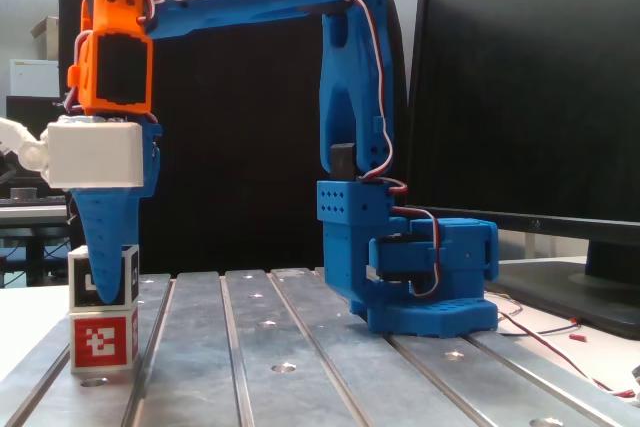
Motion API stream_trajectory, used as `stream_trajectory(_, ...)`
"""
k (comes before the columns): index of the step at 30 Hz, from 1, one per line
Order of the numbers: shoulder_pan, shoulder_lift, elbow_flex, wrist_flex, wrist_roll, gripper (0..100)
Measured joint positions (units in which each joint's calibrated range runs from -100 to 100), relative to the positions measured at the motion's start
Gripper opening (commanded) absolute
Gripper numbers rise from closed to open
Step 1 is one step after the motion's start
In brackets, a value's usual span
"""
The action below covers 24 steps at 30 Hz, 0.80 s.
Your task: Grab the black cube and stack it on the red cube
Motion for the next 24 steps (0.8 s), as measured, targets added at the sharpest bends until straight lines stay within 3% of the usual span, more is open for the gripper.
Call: stream_trajectory(24,-0.59,-4.23,0.0,4.38,0.0,37)
